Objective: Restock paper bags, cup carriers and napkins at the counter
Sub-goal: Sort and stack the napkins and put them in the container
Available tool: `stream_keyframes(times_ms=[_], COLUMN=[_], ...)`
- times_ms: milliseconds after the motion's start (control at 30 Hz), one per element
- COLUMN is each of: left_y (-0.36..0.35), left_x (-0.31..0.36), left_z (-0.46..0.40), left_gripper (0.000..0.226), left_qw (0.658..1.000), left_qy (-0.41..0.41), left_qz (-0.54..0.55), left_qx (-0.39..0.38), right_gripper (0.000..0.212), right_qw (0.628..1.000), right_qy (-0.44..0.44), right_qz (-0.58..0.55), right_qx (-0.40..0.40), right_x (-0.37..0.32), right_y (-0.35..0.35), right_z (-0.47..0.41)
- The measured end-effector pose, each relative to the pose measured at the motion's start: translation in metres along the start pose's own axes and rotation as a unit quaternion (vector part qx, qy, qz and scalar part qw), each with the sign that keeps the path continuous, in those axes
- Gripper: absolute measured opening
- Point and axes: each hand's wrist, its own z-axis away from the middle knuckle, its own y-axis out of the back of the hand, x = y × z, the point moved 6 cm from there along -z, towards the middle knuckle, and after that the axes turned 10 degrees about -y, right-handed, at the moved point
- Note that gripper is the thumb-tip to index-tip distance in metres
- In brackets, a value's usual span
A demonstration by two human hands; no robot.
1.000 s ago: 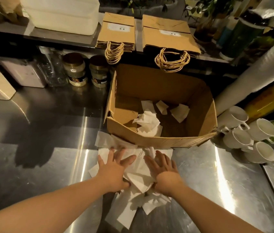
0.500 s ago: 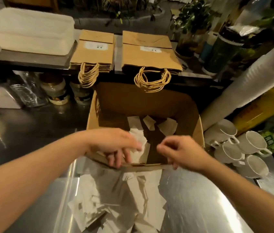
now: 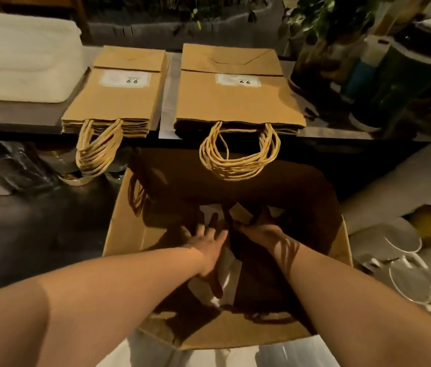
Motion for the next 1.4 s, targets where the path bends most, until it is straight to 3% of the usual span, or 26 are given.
stream_keyframes(times_ms=[100, 200, 300, 367, 433, 533, 633, 700, 800, 867, 967, 1133, 1300, 1400], left_y=[-0.004, -0.003, 0.004, 0.01, 0.015, 0.011, 0.015, 0.025, 0.045, 0.057, 0.07, 0.062, 0.001, -0.043], left_x=[0.001, -0.001, -0.005, -0.003, 0.004, 0.006, 0.003, 0.002, 0.0, 0.001, 0.011, 0.04, 0.059, 0.064], left_z=[-0.018, -0.029, -0.035, -0.035, -0.035, -0.035, -0.022, -0.001, 0.04, 0.075, 0.139, 0.238, 0.296, 0.303], left_gripper=[0.1, 0.085, 0.054, 0.031, 0.022, 0.03, 0.021, 0.035, 0.063, 0.064, 0.052, 0.062, 0.08, 0.074], left_qw=[0.999, 0.999, 0.998, 0.995, 0.989, 0.974, 0.975, 0.968, 0.957, 0.946, 0.931, 0.923, 0.898, 0.896], left_qy=[-0.006, -0.009, 0.001, 0.007, 0.009, 0.015, 0.011, 0.005, -0.009, -0.042, -0.08, -0.107, -0.095, -0.078], left_qz=[-0.041, 0.01, 0.045, 0.06, 0.077, 0.143, 0.157, 0.206, 0.256, 0.275, 0.284, 0.277, 0.355, 0.376], left_qx=[0.014, 0.03, 0.053, 0.082, 0.125, 0.174, 0.158, 0.143, 0.137, 0.166, 0.215, 0.246, 0.24, 0.222], right_gripper=[0.089, 0.053, 0.022, 0.026, 0.038, 0.039, 0.037, 0.032, 0.007, 0.013, 0.026, 0.012, 0.013, 0.011], right_qw=[0.999, 0.994, 0.999, 1.0, 1.0, 0.999, 0.994, 0.99, 0.977, 0.972, 0.977, 0.96, 0.948, 0.952], right_qy=[0.005, 0.056, 0.016, 0.011, -0.018, -0.014, -0.021, -0.026, -0.014, 0.001, 0.08, 0.221, 0.259, 0.258], right_qz=[0.045, 0.082, -0.025, -0.006, -0.016, -0.004, -0.054, -0.087, -0.178, -0.215, -0.189, -0.153, -0.091, -0.033], right_qx=[0.001, 0.034, 0.031, 0.019, -0.005, -0.029, -0.095, -0.109, -0.119, -0.09, -0.061, -0.081, -0.162, -0.161], right_x=[0.001, -0.006, -0.01, -0.017, -0.011, -0.007, -0.006, -0.005, -0.013, -0.02, -0.028, -0.019, 0.022, 0.048], right_y=[-0.014, -0.023, -0.028, -0.024, -0.018, -0.021, -0.025, -0.015, -0.004, 0.007, 0.024, 0.039, 0.023, 0.011], right_z=[-0.018, -0.021, -0.015, -0.001, 0.014, 0.024, 0.034, 0.044, 0.075, 0.105, 0.157, 0.255, 0.303, 0.311])
